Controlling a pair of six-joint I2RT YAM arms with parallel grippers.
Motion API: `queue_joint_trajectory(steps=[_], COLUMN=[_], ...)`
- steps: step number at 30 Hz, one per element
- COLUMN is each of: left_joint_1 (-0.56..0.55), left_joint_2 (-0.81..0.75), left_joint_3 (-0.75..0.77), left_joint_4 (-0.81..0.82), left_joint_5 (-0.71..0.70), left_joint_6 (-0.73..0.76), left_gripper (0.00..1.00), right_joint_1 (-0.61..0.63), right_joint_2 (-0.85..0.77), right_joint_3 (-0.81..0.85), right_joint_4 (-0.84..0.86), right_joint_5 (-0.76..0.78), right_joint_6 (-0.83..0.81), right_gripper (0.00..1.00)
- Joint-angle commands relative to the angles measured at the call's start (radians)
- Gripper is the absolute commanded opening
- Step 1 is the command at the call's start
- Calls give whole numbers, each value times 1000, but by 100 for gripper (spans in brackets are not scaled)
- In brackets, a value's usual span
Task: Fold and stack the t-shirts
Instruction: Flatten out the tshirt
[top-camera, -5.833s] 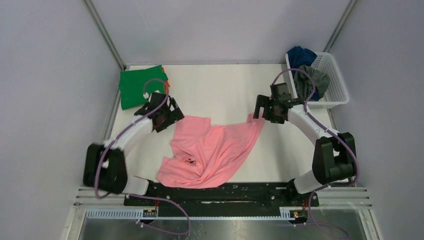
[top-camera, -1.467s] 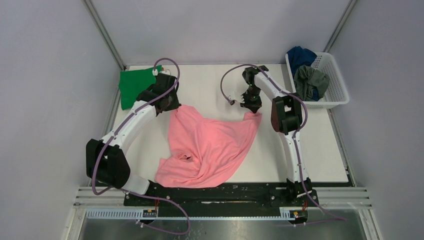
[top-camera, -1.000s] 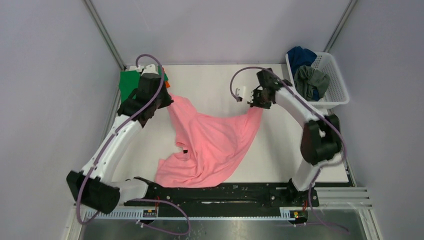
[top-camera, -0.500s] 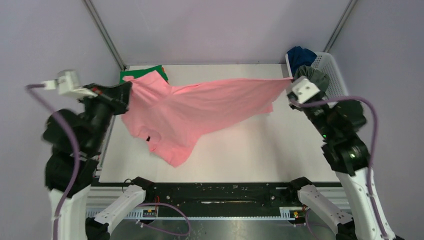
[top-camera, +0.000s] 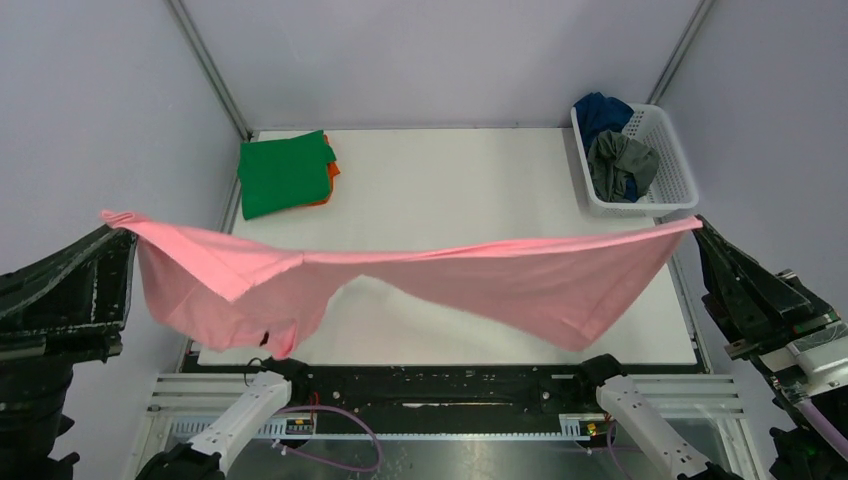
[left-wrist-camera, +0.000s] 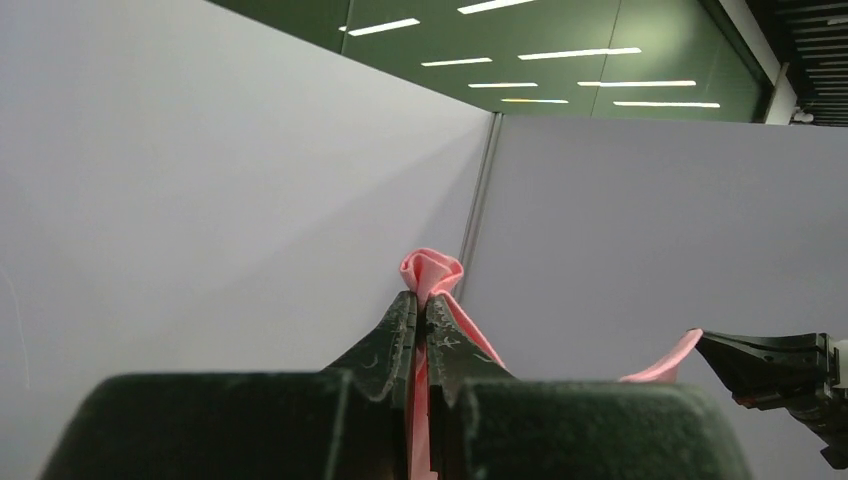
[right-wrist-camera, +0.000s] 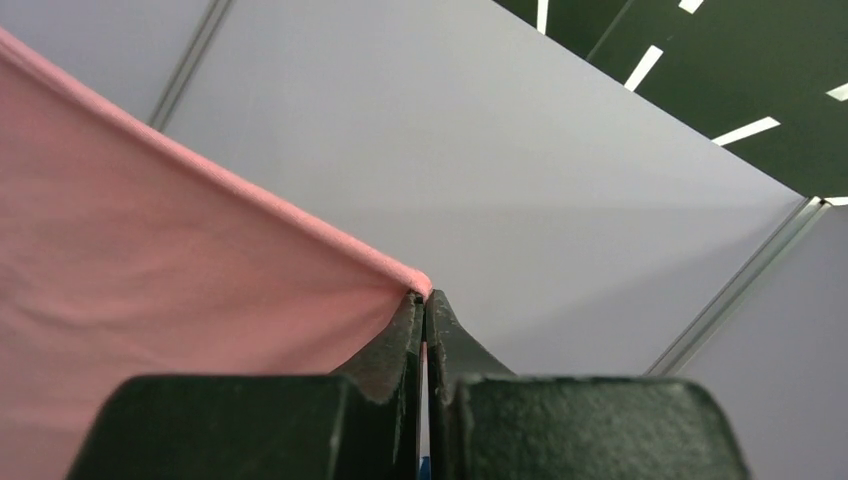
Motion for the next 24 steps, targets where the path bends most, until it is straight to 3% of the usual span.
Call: queue_joint_trajectory(steps=[1, 5, 11, 17, 21, 24], left_joint_1=[62, 84, 83, 83, 83, 83], left_joint_2=[65, 126, 253, 537, 826, 1102], left_joint_3=[23, -18, -223, -331, -291, -151], left_joint_4=[33, 58, 144, 195, 180, 143], left_joint_5=[124, 134, -40, -163, -285, -294], left_joint_6=[3, -9, 26, 80, 103, 121], left_gripper=[0, 0, 0, 0, 0, 14], right_joint_1=[6, 5, 5, -5, -85, -121], right_joint_2=[20, 48, 147, 391, 630, 844], right_joint_3=[-1, -43, -200, -369, -419, -400], right_joint_4=[-72, -63, 37, 195, 282, 365], right_joint_5=[-26, 42, 267, 588, 493, 466], right_joint_6=[11, 2, -51, -123, -36, 14], right_gripper=[0, 0, 0, 0, 0, 0])
